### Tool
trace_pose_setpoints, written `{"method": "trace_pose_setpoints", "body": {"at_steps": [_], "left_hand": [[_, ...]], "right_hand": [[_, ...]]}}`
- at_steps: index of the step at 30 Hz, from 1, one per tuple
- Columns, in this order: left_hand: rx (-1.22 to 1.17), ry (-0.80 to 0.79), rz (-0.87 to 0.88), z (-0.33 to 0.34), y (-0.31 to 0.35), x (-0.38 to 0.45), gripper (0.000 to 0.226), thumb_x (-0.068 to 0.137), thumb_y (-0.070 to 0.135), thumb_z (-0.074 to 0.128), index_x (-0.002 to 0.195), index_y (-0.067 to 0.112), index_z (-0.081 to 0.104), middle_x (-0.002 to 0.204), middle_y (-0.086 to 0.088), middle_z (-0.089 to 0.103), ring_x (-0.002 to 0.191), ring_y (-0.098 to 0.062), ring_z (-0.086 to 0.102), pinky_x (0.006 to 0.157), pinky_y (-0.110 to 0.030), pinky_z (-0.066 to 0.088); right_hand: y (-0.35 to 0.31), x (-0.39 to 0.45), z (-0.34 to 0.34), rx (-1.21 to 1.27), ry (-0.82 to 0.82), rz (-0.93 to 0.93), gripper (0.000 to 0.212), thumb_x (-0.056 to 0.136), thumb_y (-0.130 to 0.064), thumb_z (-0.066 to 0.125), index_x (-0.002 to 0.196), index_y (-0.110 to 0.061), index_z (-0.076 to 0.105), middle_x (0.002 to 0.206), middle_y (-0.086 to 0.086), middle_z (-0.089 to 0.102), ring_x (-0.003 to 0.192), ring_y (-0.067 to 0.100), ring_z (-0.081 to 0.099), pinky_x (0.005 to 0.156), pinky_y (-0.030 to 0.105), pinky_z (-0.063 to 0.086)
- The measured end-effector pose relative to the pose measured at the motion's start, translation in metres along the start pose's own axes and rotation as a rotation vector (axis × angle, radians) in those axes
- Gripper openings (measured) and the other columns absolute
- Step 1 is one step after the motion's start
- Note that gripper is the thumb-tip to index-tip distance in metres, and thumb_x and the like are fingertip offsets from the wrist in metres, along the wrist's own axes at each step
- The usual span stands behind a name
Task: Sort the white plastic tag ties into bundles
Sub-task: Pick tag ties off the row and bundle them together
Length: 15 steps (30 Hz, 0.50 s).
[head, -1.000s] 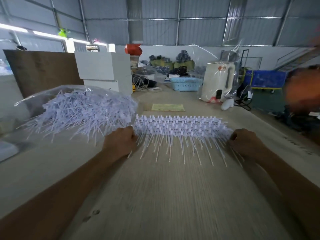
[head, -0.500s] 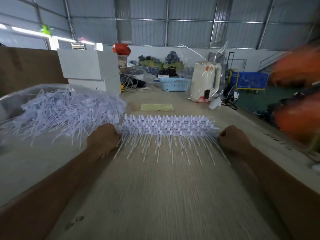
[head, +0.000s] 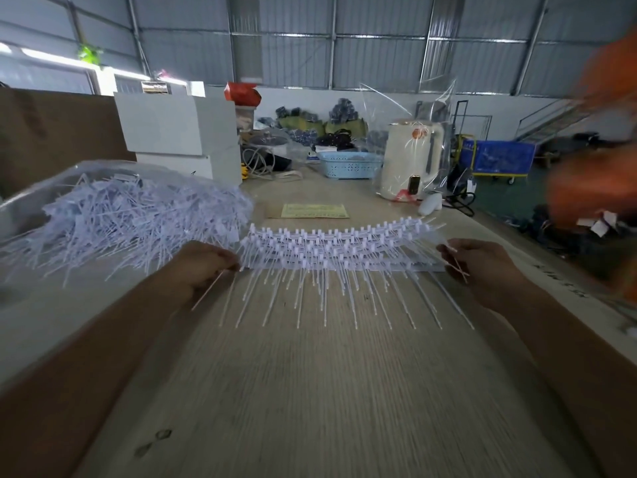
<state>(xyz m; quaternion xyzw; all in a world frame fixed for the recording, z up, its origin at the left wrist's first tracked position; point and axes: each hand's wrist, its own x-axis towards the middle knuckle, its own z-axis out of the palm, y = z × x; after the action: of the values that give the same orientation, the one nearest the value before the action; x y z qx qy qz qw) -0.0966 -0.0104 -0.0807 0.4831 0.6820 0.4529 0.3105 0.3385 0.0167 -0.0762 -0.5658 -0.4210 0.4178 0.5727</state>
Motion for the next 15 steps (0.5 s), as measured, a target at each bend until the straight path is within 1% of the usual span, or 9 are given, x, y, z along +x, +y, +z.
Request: {"method": "trace_pose_setpoints", "body": {"at_steps": [2, 4, 5, 7, 8, 10, 12, 14, 15], "left_hand": [[-0.149, -0.024, -0.008, 0.002, 0.001, -0.001, 0.008, 0.091, 0.005, 0.069, 0.084, 0.007, 0.073, 0.055, 0.004, 0.068, 0.03, -0.002, 0.036, 0.033, -0.012, 0.026], [-0.245, -0.065, 0.019, -0.001, 0.002, -0.003, 0.011, 0.094, 0.005, 0.064, 0.09, 0.002, 0.073, 0.078, -0.006, 0.072, 0.035, -0.004, 0.032, 0.035, -0.013, 0.022], [-0.269, -0.093, 0.036, -0.002, 0.003, -0.005, 0.013, 0.096, 0.007, 0.062, 0.092, 0.001, 0.073, 0.083, -0.009, 0.07, 0.038, -0.005, 0.031, 0.036, -0.014, 0.021], [-0.266, -0.148, 0.05, -0.008, 0.004, -0.007, 0.017, 0.095, 0.01, 0.063, 0.085, 0.002, 0.074, 0.072, -0.008, 0.069, 0.038, -0.007, 0.032, 0.038, -0.015, 0.022], [-0.23, -0.165, 0.042, -0.011, 0.004, -0.008, 0.019, 0.094, 0.014, 0.066, 0.079, 0.005, 0.075, 0.067, -0.008, 0.069, 0.037, -0.009, 0.033, 0.039, -0.015, 0.023], [-0.069, -0.124, 0.044, -0.016, 0.005, -0.01, 0.028, 0.092, 0.027, 0.069, 0.074, 0.006, 0.073, 0.067, -0.01, 0.072, 0.035, -0.011, 0.039, 0.042, -0.015, 0.026], [0.22, 0.057, 0.143, -0.018, 0.006, -0.008, 0.038, 0.093, 0.038, 0.066, 0.067, 0.01, 0.072, 0.061, -0.005, 0.071, 0.04, -0.012, 0.053, 0.047, -0.019, 0.033], [0.435, 0.223, 0.287, -0.017, 0.01, -0.008, 0.042, 0.095, 0.037, 0.061, 0.06, 0.015, 0.069, 0.057, 0.0, 0.068, 0.057, -0.015, 0.066, 0.056, -0.023, 0.039], [0.493, 0.247, 0.344, -0.014, 0.013, -0.007, 0.041, 0.096, 0.035, 0.059, 0.061, 0.015, 0.068, 0.06, 0.001, 0.068, 0.064, -0.017, 0.067, 0.059, -0.024, 0.04]], "right_hand": [[-0.001, 0.001, -0.003, 0.094, -0.025, -0.005, 0.016, 0.1, -0.004, 0.055, 0.094, -0.011, 0.067, 0.088, 0.001, 0.076, 0.082, 0.012, 0.067, 0.073, 0.029, 0.051], [-0.003, 0.002, -0.008, 0.142, -0.072, -0.046, 0.014, 0.099, -0.006, 0.056, 0.098, -0.011, 0.069, 0.091, 0.001, 0.078, 0.082, 0.012, 0.069, 0.076, 0.03, 0.052], [-0.005, 0.002, -0.011, 0.147, -0.105, -0.068, 0.013, 0.099, -0.01, 0.057, 0.099, -0.012, 0.07, 0.095, 0.001, 0.077, 0.08, 0.01, 0.069, 0.077, 0.031, 0.052], [-0.009, 0.002, -0.017, 0.138, -0.138, -0.083, 0.013, 0.097, -0.022, 0.059, 0.098, -0.016, 0.071, 0.1, -0.001, 0.077, 0.079, 0.008, 0.071, 0.075, 0.031, 0.051], [-0.012, 0.001, -0.018, 0.118, -0.12, -0.078, 0.017, 0.096, -0.029, 0.059, 0.095, -0.018, 0.071, 0.097, -0.001, 0.077, 0.079, 0.009, 0.07, 0.073, 0.031, 0.051], [-0.013, 0.003, -0.018, 0.017, 0.036, -0.105, 0.034, 0.097, -0.04, 0.05, 0.083, -0.016, 0.07, 0.084, 0.002, 0.075, 0.072, 0.014, 0.065, 0.069, 0.031, 0.049], [-0.014, 0.004, -0.016, -0.144, 0.284, -0.243, 0.049, 0.097, -0.044, 0.044, 0.069, -0.011, 0.066, 0.073, 0.009, 0.068, 0.062, 0.02, 0.056, 0.065, 0.033, 0.044], [-0.018, 0.003, -0.016, -0.291, 0.506, -0.365, 0.051, 0.094, -0.045, 0.04, 0.065, -0.01, 0.064, 0.07, 0.016, 0.063, 0.06, 0.028, 0.052, 0.065, 0.036, 0.041], [-0.02, 0.003, -0.016, -0.344, 0.562, -0.404, 0.049, 0.093, -0.043, 0.04, 0.069, -0.009, 0.065, 0.072, 0.018, 0.061, 0.062, 0.028, 0.053, 0.066, 0.038, 0.041]]}}
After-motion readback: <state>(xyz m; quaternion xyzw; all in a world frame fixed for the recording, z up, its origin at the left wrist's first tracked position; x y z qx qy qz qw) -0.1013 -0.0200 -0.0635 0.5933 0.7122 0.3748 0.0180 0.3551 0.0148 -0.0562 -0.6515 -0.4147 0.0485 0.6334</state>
